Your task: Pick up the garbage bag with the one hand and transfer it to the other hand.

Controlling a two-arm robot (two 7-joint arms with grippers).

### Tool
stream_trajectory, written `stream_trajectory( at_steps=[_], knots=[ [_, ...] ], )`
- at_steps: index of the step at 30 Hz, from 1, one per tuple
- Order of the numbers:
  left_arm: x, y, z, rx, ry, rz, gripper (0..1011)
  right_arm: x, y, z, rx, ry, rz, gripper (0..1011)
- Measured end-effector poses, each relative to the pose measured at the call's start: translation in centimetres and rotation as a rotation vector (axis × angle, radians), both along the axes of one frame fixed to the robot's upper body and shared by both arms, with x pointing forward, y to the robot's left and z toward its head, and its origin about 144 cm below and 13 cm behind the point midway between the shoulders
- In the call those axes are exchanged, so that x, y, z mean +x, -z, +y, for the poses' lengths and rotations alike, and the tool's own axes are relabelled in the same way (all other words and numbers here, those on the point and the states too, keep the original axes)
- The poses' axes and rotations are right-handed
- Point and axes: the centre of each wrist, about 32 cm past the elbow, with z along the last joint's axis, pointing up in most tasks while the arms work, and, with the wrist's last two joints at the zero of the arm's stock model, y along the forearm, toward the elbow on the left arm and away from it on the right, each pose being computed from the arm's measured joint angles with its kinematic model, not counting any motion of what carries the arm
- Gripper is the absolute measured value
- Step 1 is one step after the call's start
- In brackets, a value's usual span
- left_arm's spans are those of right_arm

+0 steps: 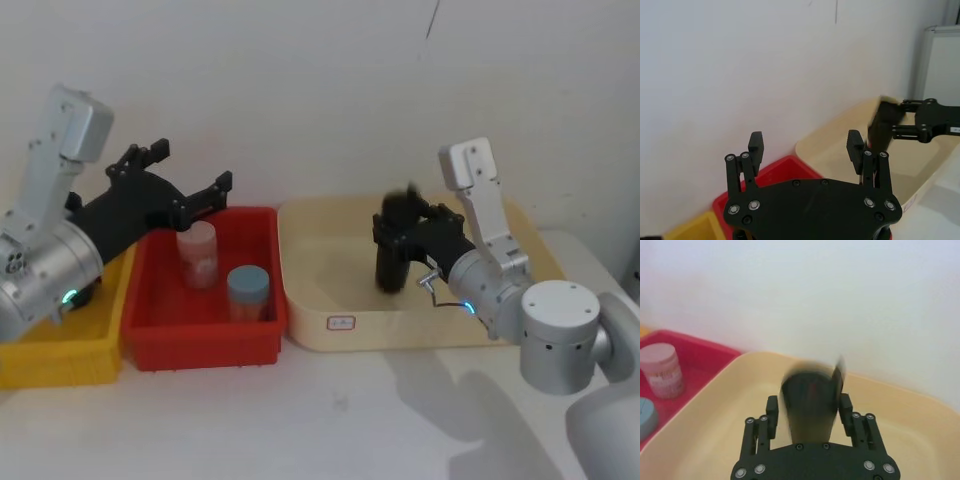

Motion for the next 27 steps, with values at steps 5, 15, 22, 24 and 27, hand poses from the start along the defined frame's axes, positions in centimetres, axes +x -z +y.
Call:
stream_trajectory(
  at_steps=[5,15,22,24,27],
  knots=[
    [-0.3,0.2,0.4,0.000,-0.019,0.001,1001,-0.1,-0.2,-0.3,-0.038,-0.019,0.006,834],
    [-0.8,0.4,1.0,0.001,-0.041,0.001,1001,-0.2,-0.4,-0.6,-0.083,-0.040,0.014,1001],
    [-0.9,0.5,1.1,0.001,-0.050,0.002,1001,-0.2,-0.5,-0.7,-0.096,-0.047,0.015,1001],
    [-1.0,0.5,1.2,0.001,-0.051,0.002,1001,-0.2,-0.5,-0.6,-0.096,-0.049,0.014,1001],
    [-1.0,0.5,1.2,0.001,-0.054,0.002,1001,-0.3,-0.6,-0.6,-0.095,-0.060,0.012,1001]
  ],
)
